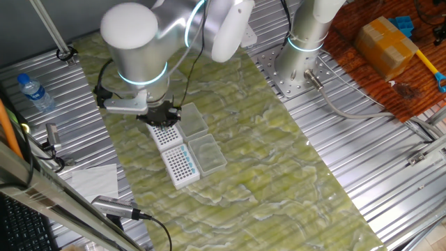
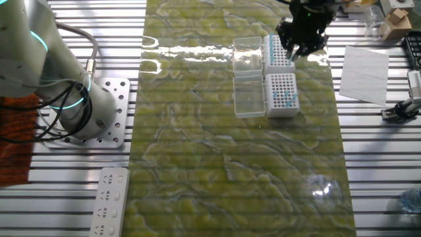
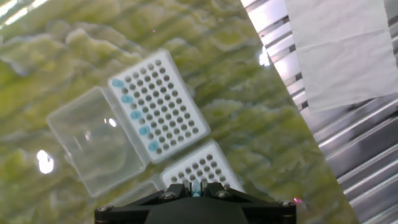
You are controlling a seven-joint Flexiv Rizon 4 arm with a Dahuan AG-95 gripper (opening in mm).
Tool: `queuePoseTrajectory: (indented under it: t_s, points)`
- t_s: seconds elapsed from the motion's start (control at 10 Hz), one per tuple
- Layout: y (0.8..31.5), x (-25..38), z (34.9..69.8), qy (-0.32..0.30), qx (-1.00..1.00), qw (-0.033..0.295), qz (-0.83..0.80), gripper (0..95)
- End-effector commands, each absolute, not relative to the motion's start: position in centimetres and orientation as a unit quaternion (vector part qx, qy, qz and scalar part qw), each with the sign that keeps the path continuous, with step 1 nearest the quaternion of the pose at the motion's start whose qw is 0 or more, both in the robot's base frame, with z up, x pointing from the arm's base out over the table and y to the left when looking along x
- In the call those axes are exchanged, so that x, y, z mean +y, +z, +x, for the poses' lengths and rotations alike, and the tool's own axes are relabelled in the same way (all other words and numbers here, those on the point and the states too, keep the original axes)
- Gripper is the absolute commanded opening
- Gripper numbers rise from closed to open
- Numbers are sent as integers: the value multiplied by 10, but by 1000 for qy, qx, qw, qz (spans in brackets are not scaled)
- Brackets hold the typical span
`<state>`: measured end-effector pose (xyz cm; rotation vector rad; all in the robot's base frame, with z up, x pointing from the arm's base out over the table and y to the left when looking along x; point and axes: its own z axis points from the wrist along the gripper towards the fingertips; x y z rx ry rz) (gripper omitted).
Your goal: Transfer all medium pipette tips from one holder to another
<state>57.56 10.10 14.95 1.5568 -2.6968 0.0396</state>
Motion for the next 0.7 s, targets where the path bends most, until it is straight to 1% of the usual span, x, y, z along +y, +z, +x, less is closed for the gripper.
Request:
queuePoseTrajectory:
  t_s: [0.1, 0.7]
  points:
    - [144, 113, 578, 14, -869, 9, 494, 0]
    - [132, 129, 579, 13, -872, 6, 489, 0]
